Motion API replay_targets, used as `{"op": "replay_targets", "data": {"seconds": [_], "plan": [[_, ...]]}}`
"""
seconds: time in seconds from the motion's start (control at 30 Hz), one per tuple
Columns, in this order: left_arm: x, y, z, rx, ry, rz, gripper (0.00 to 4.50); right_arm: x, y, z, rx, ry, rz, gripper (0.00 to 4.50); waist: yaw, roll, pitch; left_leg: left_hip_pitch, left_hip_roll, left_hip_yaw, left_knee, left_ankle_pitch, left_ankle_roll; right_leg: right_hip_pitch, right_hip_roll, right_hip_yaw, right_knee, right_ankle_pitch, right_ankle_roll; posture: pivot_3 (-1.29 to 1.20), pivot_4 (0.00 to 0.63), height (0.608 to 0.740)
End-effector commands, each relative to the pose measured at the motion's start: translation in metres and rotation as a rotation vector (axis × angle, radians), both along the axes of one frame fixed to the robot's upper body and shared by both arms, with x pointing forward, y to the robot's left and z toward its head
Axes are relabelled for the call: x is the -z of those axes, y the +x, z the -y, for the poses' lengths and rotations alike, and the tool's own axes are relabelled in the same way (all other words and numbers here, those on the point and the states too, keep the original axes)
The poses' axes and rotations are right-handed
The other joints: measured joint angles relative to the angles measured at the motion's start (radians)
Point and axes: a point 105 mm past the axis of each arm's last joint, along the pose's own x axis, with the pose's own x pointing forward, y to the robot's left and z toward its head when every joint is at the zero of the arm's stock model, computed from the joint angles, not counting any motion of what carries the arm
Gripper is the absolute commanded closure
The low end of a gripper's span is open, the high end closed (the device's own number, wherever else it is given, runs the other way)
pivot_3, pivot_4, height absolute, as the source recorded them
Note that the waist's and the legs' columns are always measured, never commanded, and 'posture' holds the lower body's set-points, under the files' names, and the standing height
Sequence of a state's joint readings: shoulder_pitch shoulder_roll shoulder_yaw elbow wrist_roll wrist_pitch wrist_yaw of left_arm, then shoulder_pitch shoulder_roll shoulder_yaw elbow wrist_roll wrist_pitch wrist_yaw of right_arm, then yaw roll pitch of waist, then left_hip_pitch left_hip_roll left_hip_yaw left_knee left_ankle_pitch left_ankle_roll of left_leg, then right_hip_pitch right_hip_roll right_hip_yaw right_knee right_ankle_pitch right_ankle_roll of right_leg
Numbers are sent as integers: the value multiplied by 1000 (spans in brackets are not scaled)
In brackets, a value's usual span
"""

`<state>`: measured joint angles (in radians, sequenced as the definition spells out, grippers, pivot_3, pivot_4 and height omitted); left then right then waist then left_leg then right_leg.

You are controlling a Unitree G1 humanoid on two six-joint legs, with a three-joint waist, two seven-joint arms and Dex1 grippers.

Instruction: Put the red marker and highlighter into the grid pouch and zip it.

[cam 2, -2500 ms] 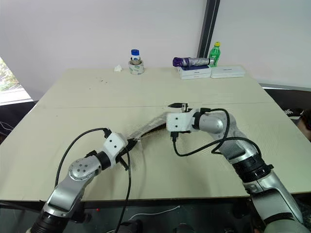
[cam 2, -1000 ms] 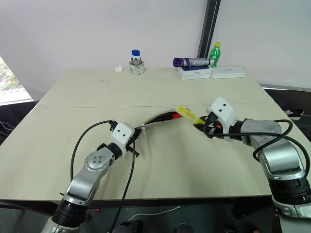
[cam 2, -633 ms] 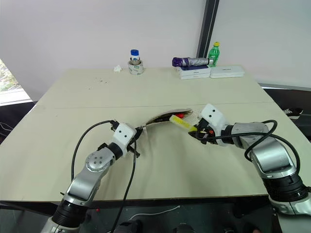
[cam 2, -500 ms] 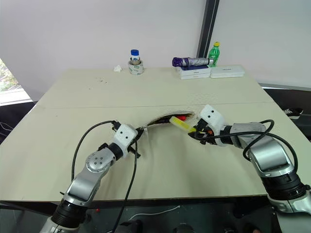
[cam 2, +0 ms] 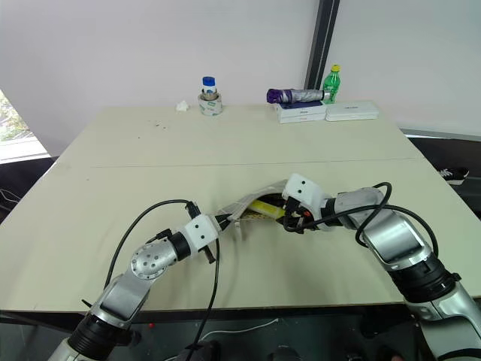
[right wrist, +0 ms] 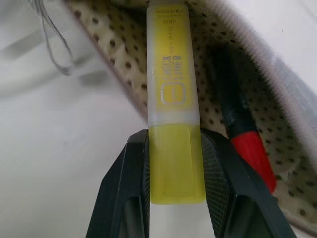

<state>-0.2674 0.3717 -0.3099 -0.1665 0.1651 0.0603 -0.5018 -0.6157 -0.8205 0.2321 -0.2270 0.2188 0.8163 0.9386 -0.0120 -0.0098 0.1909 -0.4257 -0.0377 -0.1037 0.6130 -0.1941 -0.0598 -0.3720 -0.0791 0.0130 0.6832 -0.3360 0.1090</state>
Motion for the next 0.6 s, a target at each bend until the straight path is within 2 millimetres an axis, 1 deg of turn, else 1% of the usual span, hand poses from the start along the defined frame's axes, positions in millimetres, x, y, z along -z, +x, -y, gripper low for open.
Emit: {"op": "replay_targets", "data": {"seconds": [0.03,0.07,0.13,0.2,0.27,0.37,0.43,0.5,0.6], "plan": [[-8,-4,2,27,-19,24,4500,-24,10,0,5,18,111,2579,0,0,0,0,0,0,0,0,0,0,0,0,0,0,0,0,150,737],[-8,-4,0,22,-18,21,4500,-27,12,2,19,20,127,2253,0,0,0,0,0,0,0,0,0,0,0,0,0,0,0,0,150,737],[-8,-1,-3,-1,-31,7,4500,-36,14,7,33,31,157,1097,0,0,0,0,0,0,0,0,0,0,0,0,0,0,0,0,150,737],[-11,3,-7,-41,-87,-27,4500,-47,10,12,29,41,186,159,0,0,0,0,0,0,0,0,0,0,0,0,0,0,0,0,150,737],[-14,7,-10,-72,-143,-70,4500,-59,7,18,32,47,218,159,1,0,0,0,0,0,0,0,0,0,0,0,0,0,0,0,150,737],[-18,14,-12,-119,-218,-127,4500,-69,2,25,39,64,242,159,0,0,0,0,0,-1,0,0,0,0,0,0,0,0,0,0,150,737],[-23,20,-12,-155,-283,-169,4500,-73,-3,25,23,87,248,159,-1,0,0,0,0,-1,0,0,0,0,0,-1,0,0,0,0,150,737],[-29,26,-11,-187,-364,-214,4500,-69,-13,16,-25,125,229,159,0,0,0,0,0,-1,0,0,0,1,0,-1,0,0,0,0,150,737],[-37,34,-7,-205,-465,-272,4500,-59,-22,-5,-75,188,195,159,-3,0,0,0,0,-1,1,0,0,1,0,-1,0,0,0,0,150,737]]}}
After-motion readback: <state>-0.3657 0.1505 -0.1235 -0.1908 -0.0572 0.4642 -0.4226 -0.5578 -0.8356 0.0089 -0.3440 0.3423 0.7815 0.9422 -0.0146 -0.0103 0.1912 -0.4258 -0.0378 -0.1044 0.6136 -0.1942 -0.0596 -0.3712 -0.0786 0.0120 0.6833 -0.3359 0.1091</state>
